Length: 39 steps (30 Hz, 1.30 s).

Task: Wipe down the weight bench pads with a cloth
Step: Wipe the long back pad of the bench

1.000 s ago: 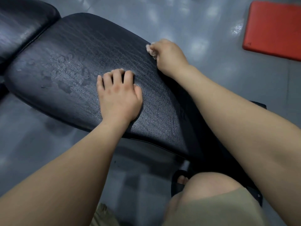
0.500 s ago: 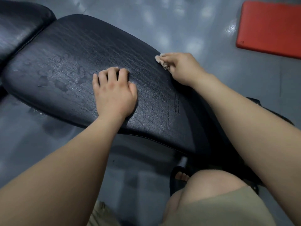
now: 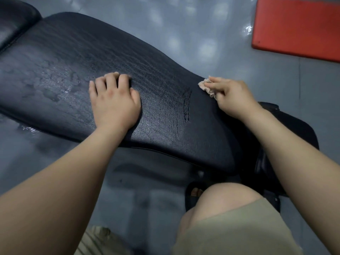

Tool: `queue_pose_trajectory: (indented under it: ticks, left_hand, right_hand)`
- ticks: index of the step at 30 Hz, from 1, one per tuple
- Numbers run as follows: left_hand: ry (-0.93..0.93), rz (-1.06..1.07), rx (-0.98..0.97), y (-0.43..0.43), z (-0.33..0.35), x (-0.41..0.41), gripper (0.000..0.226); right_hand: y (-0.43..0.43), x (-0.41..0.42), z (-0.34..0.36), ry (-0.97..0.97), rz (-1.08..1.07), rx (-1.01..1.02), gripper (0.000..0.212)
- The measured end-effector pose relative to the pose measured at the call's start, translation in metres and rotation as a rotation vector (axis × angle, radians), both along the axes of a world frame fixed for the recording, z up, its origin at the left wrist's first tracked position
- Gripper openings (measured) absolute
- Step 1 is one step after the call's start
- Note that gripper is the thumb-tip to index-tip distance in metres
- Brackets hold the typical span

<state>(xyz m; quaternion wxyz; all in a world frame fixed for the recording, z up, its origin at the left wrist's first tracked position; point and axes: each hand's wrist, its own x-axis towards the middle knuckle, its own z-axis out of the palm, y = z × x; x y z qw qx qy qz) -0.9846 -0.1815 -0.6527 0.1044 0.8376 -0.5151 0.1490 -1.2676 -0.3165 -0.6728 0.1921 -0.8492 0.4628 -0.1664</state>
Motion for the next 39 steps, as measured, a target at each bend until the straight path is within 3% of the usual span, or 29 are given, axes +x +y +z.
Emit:
queue_pose_trajectory:
  ticks: [5, 9, 13, 17, 21, 26, 31, 35, 39]
  left_hand:
    - [-0.01, 0.009, -0.018, -0.002, -0.001, 0.0, 0.036]
    - [-0.008, 0.01, -0.005, -0.002, 0.0, -0.001, 0.038]
    - [-0.005, 0.0, -0.014, -0.001, -0.001, 0.0, 0.038]
    - [-0.001, 0.0, -0.012, -0.001, -0.001, -0.001, 0.038]
    - [-0.004, 0.007, -0.013, -0.002, 0.0, 0.0, 0.037]
    - [-0.012, 0.004, -0.027, -0.001, -0.001, -0.001, 0.038]
    - [-0.011, -0.002, -0.015, -0.001, -0.001, 0.0, 0.038]
    - [-0.017, 0.003, -0.018, -0.001, -0.001, -0.001, 0.038]
    - [-0.012, 0.003, -0.02, -0.001, -0.001, -0.001, 0.038]
  right_hand:
    - [0.004, 0.043, -0.001, -0.077, -0.027, 0.012, 0.039]
    - [0.004, 0.066, -0.005, -0.091, 0.067, -0.018, 0.046]
    - [0.009, 0.037, -0.002, -0.116, 0.172, -0.048, 0.048]
    - [0.02, -0.008, -0.014, -0.126, 0.1, -0.051, 0.049]
    - [0.028, 0.003, -0.018, -0.126, 0.025, -0.071, 0.048]
    - [0.04, 0.059, -0.007, -0.12, 0.217, -0.093, 0.048]
    - [0.036, 0.025, -0.003, -0.068, 0.407, -0.11, 0.043]
    - [0.036, -0.015, -0.005, -0.055, 0.261, -0.087, 0.045]
    - [0.055, 0.02, -0.006, -0.144, 0.266, -0.129, 0.035]
